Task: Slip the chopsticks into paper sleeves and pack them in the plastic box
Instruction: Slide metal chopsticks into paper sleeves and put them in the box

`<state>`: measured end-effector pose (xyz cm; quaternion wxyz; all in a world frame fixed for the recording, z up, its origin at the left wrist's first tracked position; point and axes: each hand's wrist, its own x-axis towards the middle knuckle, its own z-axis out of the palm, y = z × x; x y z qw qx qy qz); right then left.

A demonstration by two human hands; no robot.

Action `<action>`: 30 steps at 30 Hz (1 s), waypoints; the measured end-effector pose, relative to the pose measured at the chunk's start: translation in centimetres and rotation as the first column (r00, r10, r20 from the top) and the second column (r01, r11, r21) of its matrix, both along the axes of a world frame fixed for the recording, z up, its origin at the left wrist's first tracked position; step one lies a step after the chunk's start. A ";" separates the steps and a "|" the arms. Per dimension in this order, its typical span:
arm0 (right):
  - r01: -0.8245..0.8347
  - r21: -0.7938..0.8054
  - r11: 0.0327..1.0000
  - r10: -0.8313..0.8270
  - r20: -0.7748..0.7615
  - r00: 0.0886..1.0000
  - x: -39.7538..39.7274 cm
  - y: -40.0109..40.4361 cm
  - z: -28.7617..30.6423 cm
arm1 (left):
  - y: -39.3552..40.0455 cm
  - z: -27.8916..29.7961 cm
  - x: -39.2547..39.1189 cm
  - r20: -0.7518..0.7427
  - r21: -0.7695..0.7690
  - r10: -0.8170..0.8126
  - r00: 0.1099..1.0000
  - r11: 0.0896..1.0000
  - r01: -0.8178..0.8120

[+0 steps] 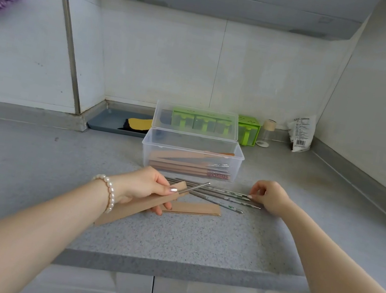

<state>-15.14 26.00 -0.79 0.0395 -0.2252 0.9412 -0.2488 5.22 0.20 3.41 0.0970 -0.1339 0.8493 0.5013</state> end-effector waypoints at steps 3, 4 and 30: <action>0.001 -0.001 1.000 -0.001 -0.021 1.000 0.0 0.0 -0.3 | -0.1 -0.1 0.1 0.000 0.014 0.006 1.000 1.000 -0.006; 0.005 -0.012 1.000 -0.005 -0.028 1.000 0.0 0.0 -0.4 | -0.1 -0.1 0.1 -0.001 0.014 0.006 1.000 1.000 -0.006; -0.077 -0.686 0.724 0.197 0.099 0.975 3.5 4.2 6.8 | 0.8 0.2 0.3 0.001 -0.004 -0.035 0.999 0.999 0.035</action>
